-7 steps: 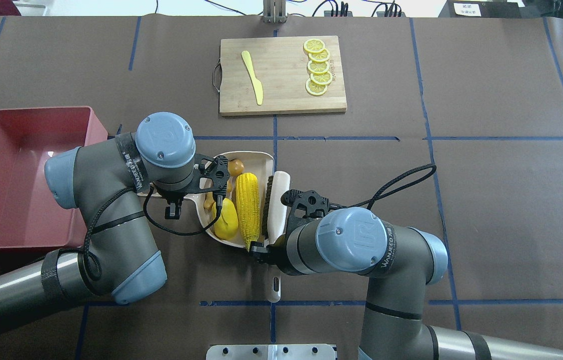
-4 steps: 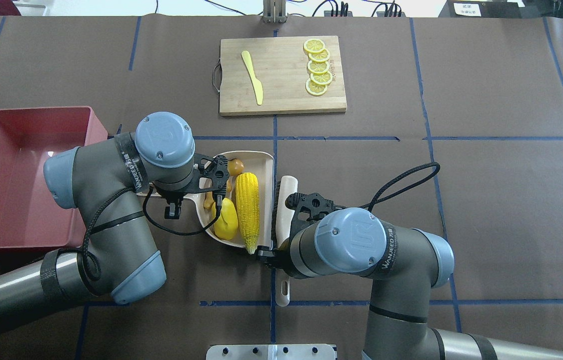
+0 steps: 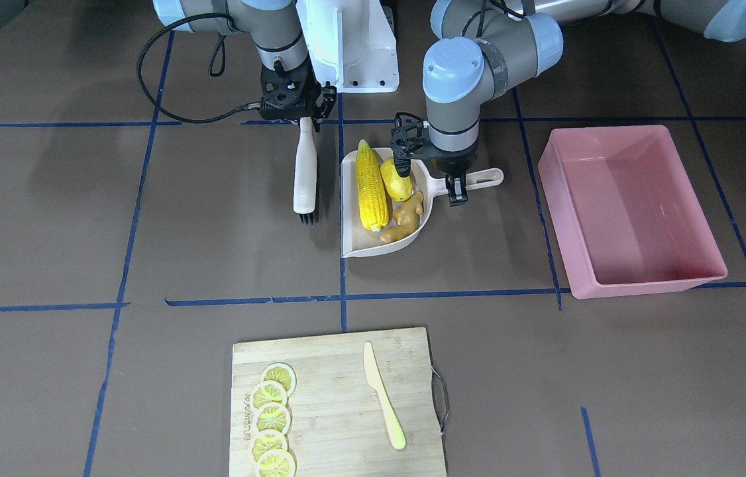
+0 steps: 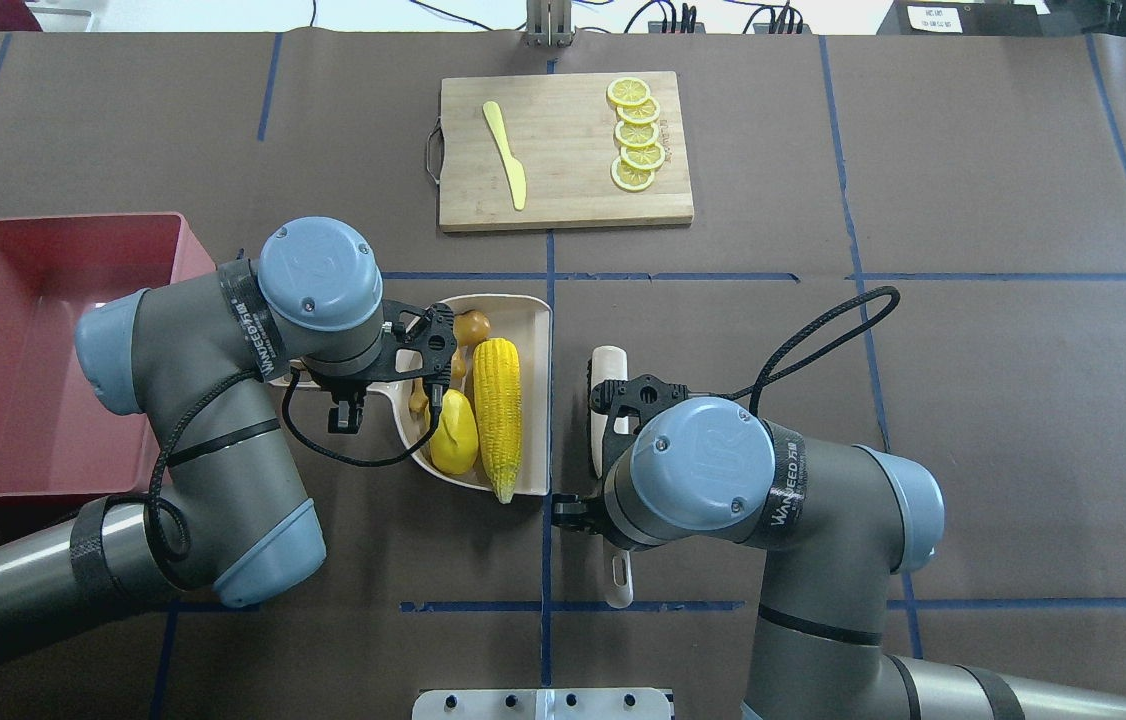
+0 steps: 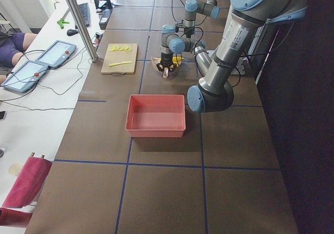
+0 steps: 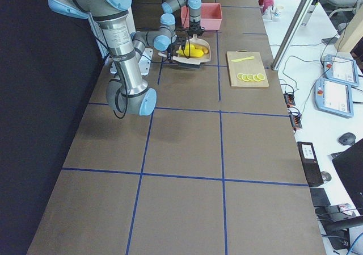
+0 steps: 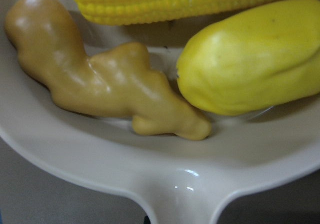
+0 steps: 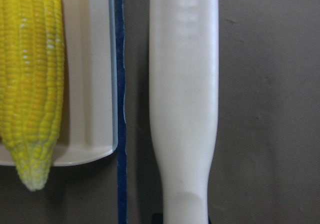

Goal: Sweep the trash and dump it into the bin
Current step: 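Lift the dustpan over the pink bin while the right gripper withdraws the brush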

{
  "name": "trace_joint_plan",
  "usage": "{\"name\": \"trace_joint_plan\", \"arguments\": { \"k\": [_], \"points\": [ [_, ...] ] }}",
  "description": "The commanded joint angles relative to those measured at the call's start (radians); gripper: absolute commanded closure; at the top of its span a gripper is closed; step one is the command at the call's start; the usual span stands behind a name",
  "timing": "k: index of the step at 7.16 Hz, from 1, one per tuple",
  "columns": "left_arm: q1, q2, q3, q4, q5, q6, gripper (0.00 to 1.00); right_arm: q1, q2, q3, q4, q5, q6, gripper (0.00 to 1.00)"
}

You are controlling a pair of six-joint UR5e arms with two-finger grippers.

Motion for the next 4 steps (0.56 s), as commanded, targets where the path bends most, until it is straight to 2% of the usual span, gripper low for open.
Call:
{"name": "trace_joint_plan", "arguments": {
  "k": [1,4],
  "points": [
    [-0.026,0.003,-0.038,-0.002,-0.011,-0.021,1.0,0.01,-0.012,0.0,-0.011,-0.001,-0.042,1.0],
    [-0.128,0.043,-0.084,0.01,-0.165,-0.02,1.0,0.01,-0.019,-0.003,-0.008,-0.001,-0.043,1.0]
  ]
}}
